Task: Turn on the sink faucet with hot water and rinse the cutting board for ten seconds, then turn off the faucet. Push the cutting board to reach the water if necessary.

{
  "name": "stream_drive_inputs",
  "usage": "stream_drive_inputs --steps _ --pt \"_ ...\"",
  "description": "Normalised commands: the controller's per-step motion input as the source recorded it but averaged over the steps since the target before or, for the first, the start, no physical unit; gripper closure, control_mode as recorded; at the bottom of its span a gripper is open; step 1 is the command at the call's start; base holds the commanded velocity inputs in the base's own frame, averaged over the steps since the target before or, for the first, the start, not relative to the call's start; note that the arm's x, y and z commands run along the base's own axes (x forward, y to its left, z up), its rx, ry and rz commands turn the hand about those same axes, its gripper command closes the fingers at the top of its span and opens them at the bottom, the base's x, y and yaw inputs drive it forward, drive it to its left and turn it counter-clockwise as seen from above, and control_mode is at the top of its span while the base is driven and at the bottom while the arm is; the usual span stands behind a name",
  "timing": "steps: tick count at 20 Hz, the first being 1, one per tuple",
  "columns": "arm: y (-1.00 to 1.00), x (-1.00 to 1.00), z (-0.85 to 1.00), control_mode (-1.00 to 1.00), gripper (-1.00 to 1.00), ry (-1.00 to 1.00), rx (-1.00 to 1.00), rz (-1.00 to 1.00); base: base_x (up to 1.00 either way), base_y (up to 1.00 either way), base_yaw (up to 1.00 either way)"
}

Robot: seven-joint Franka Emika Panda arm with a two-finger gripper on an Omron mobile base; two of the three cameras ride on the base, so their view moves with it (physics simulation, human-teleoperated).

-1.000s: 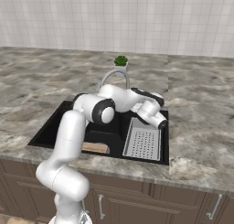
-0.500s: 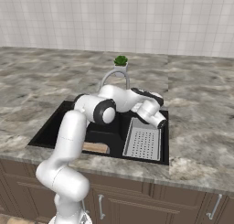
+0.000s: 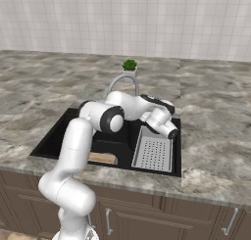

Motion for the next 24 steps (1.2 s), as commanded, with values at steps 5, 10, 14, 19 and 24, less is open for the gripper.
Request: stream_drive_inputs --steps 5,10,14,19,24 --pt "0.03 0.01 0.0 -1.0 -1.0 0.03 -0.03 -0.08 0.0 0.0 0.0" --pt "0.0 0.08 0.0 -1.0 -1.0 0.01 0.0 -0.01 0.0 0.0 0.0" --pt "0.0 0.14 0.0 -1.0 -1.0 0.0 0.0 0.0 0.0 0.0 0.0" --pt "0.0 0.1 0.0 -1.0 -1.0 0.0 0.0 0.0 0.0 0.0 0.0" --pt "0.0 0.01 0.0 -1.0 -1.0 0.03 0.0 -0.02 0.0 0.0 0.0"
